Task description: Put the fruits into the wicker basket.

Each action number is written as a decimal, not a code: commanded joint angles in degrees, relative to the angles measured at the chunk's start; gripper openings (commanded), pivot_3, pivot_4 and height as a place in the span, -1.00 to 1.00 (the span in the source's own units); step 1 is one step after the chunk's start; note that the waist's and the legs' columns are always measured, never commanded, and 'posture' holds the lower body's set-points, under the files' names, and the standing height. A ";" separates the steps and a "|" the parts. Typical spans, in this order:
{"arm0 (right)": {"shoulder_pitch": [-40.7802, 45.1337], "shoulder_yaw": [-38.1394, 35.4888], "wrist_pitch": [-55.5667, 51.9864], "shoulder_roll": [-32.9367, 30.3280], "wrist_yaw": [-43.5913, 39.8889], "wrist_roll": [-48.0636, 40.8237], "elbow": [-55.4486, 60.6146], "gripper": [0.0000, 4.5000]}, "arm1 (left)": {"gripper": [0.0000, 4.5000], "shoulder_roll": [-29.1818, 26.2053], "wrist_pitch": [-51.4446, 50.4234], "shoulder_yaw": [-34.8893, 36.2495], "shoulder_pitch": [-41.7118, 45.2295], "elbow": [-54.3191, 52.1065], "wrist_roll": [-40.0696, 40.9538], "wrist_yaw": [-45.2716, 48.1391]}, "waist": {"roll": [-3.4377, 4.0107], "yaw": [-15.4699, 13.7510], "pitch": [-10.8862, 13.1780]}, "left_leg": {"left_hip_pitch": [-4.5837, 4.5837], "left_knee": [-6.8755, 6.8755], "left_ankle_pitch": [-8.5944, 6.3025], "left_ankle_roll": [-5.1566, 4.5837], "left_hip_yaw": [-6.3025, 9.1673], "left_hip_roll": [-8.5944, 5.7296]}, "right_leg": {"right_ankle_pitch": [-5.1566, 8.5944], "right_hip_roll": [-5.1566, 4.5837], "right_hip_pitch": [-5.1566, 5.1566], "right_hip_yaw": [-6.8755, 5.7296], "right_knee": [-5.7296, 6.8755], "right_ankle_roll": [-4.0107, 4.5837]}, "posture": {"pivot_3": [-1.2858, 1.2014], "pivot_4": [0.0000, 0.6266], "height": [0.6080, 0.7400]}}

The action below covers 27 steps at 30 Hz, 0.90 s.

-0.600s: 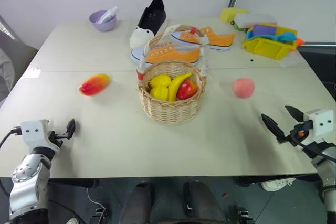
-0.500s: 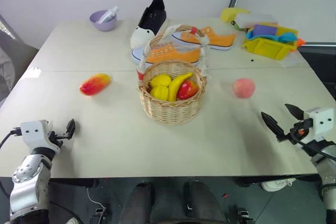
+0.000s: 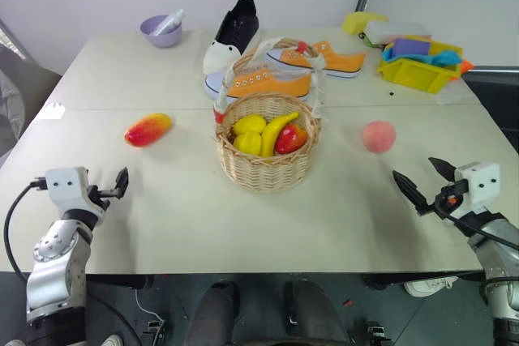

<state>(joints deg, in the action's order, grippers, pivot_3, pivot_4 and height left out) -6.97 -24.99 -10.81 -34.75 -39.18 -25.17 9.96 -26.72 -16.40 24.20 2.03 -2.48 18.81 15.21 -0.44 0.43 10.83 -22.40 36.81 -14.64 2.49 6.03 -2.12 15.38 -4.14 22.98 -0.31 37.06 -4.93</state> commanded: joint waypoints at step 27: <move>18.60 13.72 -21.10 -11.98 -1.03 -18.69 35.14 0.99 | 1.00 -16.77 -6.55 -22.76 44.82 43.38 -12.99 25.61 | -0.35 0.19 0.20 | -0.18 -0.01 -0.01 -0.02 0.02 0.01 | -0.06 0.22 0.20 -0.06 0.01 -0.14 | 0.03 -0.52 0.97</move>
<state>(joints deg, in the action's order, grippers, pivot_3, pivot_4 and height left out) 11.04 -11.03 -32.14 -47.04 -40.75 -43.38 43.25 -42.66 -24.77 1.22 45.46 39.57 7.12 40.55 -0.79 0.62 11.03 -22.60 36.80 -14.64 2.47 6.05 -2.12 15.31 -3.92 23.20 -0.37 37.07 -5.08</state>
